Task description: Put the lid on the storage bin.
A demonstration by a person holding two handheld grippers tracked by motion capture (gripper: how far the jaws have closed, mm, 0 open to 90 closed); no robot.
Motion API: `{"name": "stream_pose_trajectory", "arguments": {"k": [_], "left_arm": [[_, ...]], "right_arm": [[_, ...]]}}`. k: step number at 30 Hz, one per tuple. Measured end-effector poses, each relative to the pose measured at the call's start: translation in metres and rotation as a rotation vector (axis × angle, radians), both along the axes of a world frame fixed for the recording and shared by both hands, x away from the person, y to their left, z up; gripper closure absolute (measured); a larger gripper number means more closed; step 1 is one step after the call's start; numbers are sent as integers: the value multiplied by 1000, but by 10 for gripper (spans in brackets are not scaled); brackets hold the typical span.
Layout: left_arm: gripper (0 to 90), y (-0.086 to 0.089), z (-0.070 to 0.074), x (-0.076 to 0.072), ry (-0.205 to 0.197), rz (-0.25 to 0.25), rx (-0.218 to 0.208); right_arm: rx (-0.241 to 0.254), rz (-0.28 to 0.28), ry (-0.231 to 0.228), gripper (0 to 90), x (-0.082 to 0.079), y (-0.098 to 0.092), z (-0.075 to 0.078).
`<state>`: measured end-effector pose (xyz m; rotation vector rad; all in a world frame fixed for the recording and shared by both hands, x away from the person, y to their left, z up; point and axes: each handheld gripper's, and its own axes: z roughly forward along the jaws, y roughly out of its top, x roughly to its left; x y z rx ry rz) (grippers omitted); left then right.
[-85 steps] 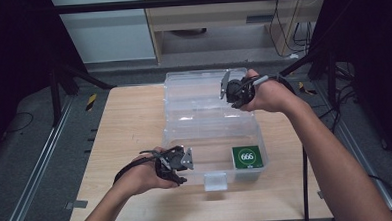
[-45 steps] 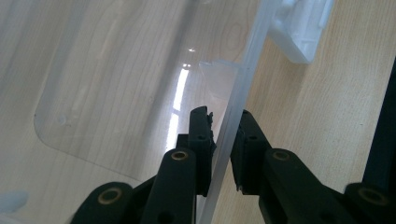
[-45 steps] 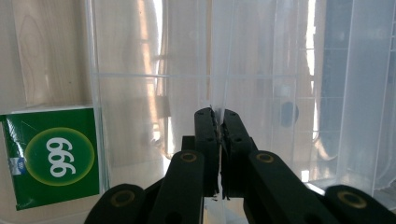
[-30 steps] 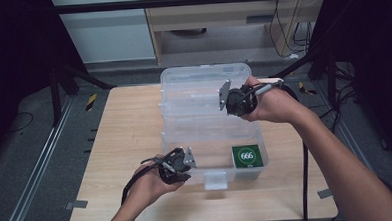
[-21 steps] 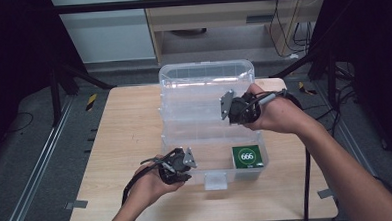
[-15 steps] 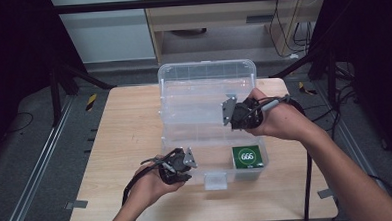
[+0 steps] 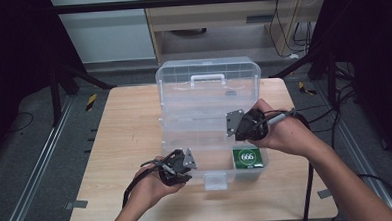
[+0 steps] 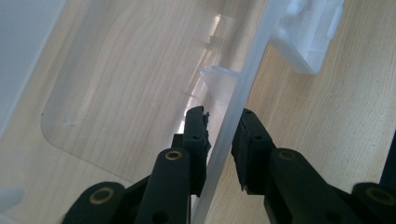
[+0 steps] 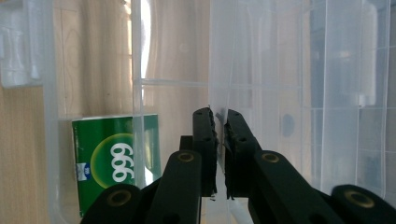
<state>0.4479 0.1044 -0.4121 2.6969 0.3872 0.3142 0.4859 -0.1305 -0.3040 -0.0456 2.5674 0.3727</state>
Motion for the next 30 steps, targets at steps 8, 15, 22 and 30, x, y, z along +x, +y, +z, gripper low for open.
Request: {"name": "stream_pose_trajectory", "arguments": {"k": [8, 15, 22, 30], "left_arm": [[755, 0, -1, -3, 5, 17, -10], [751, -3, -2, -6, 4, 55, -23], [748, -2, -3, -5, -6, 38, -26], [740, -3, -3, -6, -38, 16, -15]], "right_arm": [[0, 10, 12, 834, -7, -2, -5], [13, 3, 28, 835, -2, -4, -4], [19, 8, 40, 841, -7, -7, -6], [4, 25, 57, 842, -14, -5, -9]]}}
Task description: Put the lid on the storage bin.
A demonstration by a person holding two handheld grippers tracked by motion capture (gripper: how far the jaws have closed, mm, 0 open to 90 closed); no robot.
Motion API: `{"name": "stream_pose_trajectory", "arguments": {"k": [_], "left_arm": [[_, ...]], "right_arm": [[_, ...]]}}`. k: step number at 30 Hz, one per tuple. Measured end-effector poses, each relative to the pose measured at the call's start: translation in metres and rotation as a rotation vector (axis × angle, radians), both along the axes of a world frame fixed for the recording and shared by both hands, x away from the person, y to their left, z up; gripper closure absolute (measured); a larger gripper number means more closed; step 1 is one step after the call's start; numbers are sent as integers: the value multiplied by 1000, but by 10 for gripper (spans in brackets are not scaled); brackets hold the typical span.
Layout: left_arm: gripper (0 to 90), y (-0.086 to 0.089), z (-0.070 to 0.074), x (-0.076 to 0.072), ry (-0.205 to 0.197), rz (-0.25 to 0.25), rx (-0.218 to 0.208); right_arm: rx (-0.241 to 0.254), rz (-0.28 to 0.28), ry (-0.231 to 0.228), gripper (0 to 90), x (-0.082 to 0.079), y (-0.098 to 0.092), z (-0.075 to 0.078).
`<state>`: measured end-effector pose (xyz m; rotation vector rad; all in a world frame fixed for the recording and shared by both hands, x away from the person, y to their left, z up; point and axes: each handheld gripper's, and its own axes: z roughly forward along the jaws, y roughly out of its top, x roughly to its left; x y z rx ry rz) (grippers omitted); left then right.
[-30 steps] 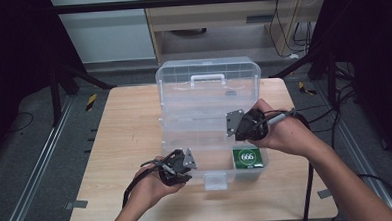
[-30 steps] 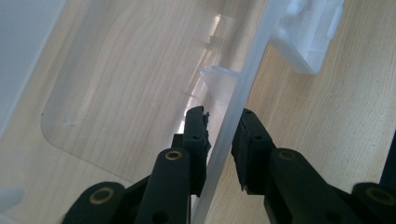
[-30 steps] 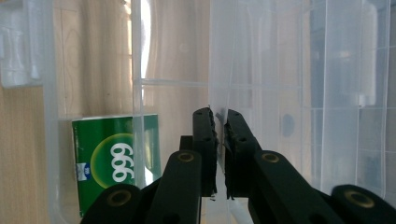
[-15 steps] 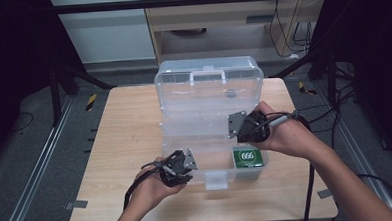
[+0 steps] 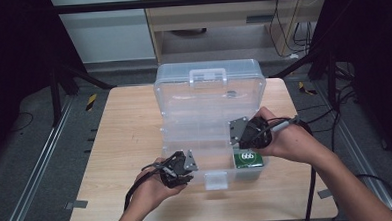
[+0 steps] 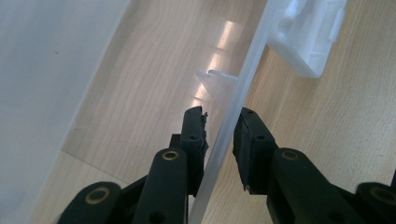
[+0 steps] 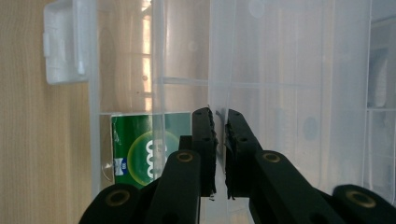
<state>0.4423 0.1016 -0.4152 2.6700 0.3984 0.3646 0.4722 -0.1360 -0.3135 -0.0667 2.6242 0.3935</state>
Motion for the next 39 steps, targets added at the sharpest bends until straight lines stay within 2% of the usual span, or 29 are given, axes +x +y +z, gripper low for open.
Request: {"name": "stream_pose_trajectory", "arguments": {"k": [1, 2, 8, 10, 11, 12, 13, 15, 16, 17, 19, 20, 21, 23, 27, 28, 29, 30, 31, 32, 33, 34, 35, 36, 37, 39], "left_arm": [[740, 0, -1, -3, 12, 34, -11], [738, 0, 0, 0, -1, 3, 1], [716, -1, -2, -1, -7, 11, -16], [568, -2, -2, -1, -9, 20, -14], [487, -2, 1, -4, -12, 34, -46], [488, -2, 1, -4, -12, 34, -46], [480, 1, 8, -9, -5, 22, -108], [433, 6, 19, -13, 4, 15, -172], [411, 6, 19, -13, 4, 15, -172], [398, 13, 30, -17, 19, 13, -232], [390, 20, 41, -21, 26, -7, -251], [390, 20, 41, -21, 26, -7, -251], [389, 28, 52, -25, 10, -11, -268], [388, 38, 64, -26, 7, -2, -301], [428, 63, 85, -17, 11, 52, -347], [445, 63, 85, -17, 11, 52, -347], [468, 76, 94, -9, -2, 84, -359], [492, 76, 94, -9, -2, 84, -359], [534, 89, 101, -1, -15, 151, -372], [577, 96, 103, 6, -30, 179, -392], [607, 102, 105, 12, -26, 205, -415], [650, 102, 105, 12, -26, 205, -415], [691, 111, 109, 23, -20, 249, -454], [718, 111, 109, 23, -20, 249, -454], [757, 117, 113, 33, -25, 282, -466], [804, 118, 117, 41, -33, 295, -476]], "right_arm": [[-8, 2, 0, 842, -1, 0, 0], [-8, 3, 14, 842, -2, 0, -1], [-9, 8, 21, 835, -1, -1, -1], [-8, 6, 21, 834, -1, -1, -1], [-12, 8, 17, 834, 0, -2, 0], [-12, 9, 19, 833, 0, -2, 0], [-12, 10, 19, 833, 0, -2, 0], [-13, 13, 17, 832, 0, -2, 0], [-13, 13, 17, 832, 0, -2, 0], [-9, 13, 19, 829, 0, -2, 0], [-9, 13, 20, 828, 0, -2, 0], [-9, 13, 20, 828, 0, -2, 0], [-12, 13, 16, 826, 0, -2, 0], [-11, 11, 15, 824, -1, -2, -1], [-15, 12, 1, 820, -3, -1, -2], [-15, 12, 1, 820, -3, -1, -2], [-10, 12, -3, 818, -3, -1, -2], [-9, 14, -6, 817, -3, -2, -2], [-8, 11, -8, 817, -3, -2, -2], [-5, 11, -8, 816, -3, -2, -3], [-1, 9, -7, 816, -3, -2, -3], [-1, 9, -7, 816, -3, -2, -3], [0, 13, -11, 815, -3, -2, -3], [0, 13, -11, 815, -3, -2, -3], [0, 14, -13, 814, -4, -2, -3], [-1, 8, -15, 813, -4, -2, -4]]}}
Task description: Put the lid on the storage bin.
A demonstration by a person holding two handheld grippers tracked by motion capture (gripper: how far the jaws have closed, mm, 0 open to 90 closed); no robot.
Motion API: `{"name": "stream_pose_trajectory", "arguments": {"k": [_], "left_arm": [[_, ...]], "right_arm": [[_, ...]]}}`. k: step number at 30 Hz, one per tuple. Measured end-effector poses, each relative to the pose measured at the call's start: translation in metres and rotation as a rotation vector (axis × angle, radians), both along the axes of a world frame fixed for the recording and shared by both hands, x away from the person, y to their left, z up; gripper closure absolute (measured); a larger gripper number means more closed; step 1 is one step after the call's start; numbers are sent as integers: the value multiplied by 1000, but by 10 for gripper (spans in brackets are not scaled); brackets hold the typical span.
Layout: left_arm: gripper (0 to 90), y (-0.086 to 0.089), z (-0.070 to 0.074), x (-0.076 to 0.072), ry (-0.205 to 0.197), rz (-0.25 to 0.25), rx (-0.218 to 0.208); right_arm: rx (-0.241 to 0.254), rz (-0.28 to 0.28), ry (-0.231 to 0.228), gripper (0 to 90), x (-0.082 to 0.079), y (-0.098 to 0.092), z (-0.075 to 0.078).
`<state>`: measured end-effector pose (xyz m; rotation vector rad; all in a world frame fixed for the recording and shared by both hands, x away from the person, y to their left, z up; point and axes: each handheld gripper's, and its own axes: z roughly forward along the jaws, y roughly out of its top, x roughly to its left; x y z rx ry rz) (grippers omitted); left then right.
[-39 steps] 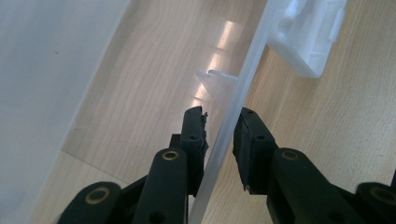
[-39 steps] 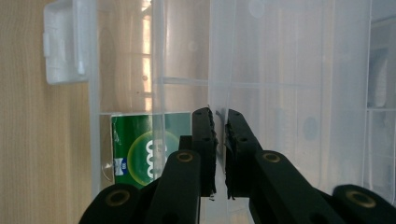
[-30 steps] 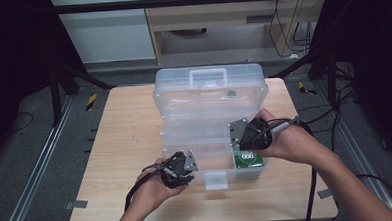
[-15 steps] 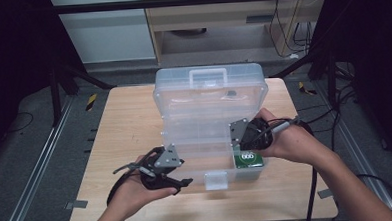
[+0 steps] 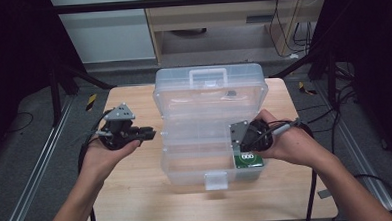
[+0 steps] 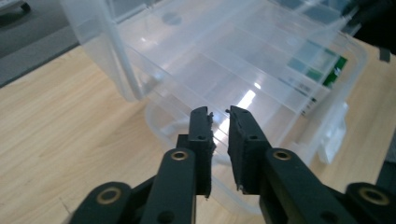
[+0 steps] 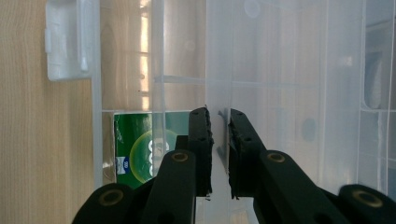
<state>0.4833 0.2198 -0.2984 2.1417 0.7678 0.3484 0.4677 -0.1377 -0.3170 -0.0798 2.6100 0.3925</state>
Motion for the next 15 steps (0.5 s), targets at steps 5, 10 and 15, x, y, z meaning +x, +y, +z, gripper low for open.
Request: {"name": "stream_pose_trajectory", "arguments": {"k": [5, 10, 15], "left_arm": [[857, -5, 7, 11, -16, 18, 27], [898, -14, 15, 27, 4, 29, 56], [900, -17, 19, 41, 3, 21, 61]], "right_arm": [[0, -3, -3, 811, -1, 0, -1], [-1, -9, -6, 812, -3, 0, -2], [-2, -10, -7, 811, -3, 0, -2]]}}
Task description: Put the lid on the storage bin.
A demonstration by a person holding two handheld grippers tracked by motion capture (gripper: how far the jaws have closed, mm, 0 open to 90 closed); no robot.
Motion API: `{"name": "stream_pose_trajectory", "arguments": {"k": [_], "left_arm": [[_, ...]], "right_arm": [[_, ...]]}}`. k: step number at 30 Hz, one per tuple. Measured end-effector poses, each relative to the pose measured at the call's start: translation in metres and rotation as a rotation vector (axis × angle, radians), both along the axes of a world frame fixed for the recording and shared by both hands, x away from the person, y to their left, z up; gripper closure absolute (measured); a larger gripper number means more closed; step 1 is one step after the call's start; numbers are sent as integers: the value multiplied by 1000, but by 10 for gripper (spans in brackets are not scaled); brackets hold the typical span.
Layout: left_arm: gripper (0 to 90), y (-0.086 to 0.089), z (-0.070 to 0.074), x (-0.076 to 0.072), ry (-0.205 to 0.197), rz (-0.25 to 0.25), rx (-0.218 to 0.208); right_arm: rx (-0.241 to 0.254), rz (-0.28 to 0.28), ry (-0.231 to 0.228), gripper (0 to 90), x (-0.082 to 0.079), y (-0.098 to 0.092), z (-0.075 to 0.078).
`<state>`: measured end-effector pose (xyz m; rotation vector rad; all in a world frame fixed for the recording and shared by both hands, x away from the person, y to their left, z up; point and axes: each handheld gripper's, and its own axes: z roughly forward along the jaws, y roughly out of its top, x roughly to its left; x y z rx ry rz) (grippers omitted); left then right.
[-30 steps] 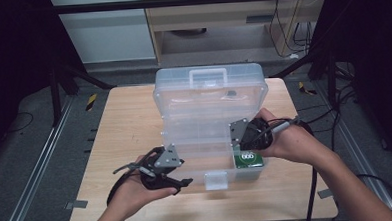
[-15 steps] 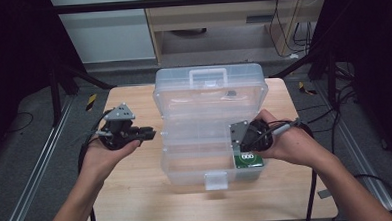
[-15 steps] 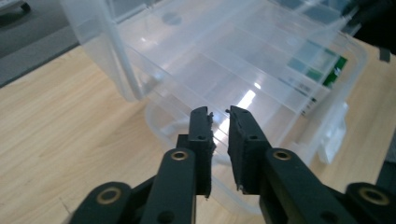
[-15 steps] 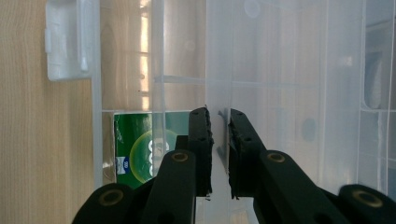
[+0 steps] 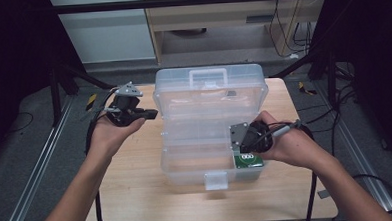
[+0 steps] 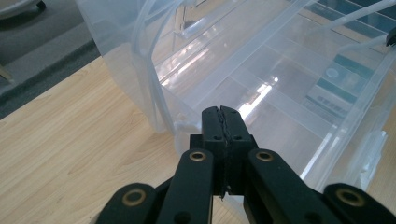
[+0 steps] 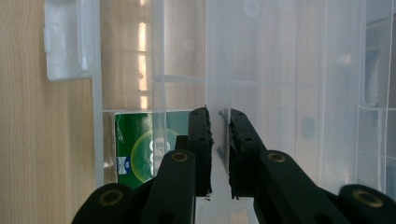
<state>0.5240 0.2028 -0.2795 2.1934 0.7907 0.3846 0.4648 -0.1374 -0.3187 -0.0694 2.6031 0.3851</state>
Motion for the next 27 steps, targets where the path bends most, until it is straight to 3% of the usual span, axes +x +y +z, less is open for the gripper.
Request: {"name": "stream_pose_trajectory", "arguments": {"k": [6, 12, 20, 27], "left_arm": [[899, -7, 2, 4, 8, 2, 20], [883, 0, 10, 8, 16, 48, -63], [899, 0, 5, 8, 42, 33, -67], [898, 0, 3, 3, 34, 36, -70]], "right_arm": [[-1, 6, 0, 810, 0, 0, -1], [-1, -2, -10, 808, -4, -1, -3], [-7, 4, -3, 805, -7, 0, -6], [6, 4, 0, 759, -7, -2, -7]]}}
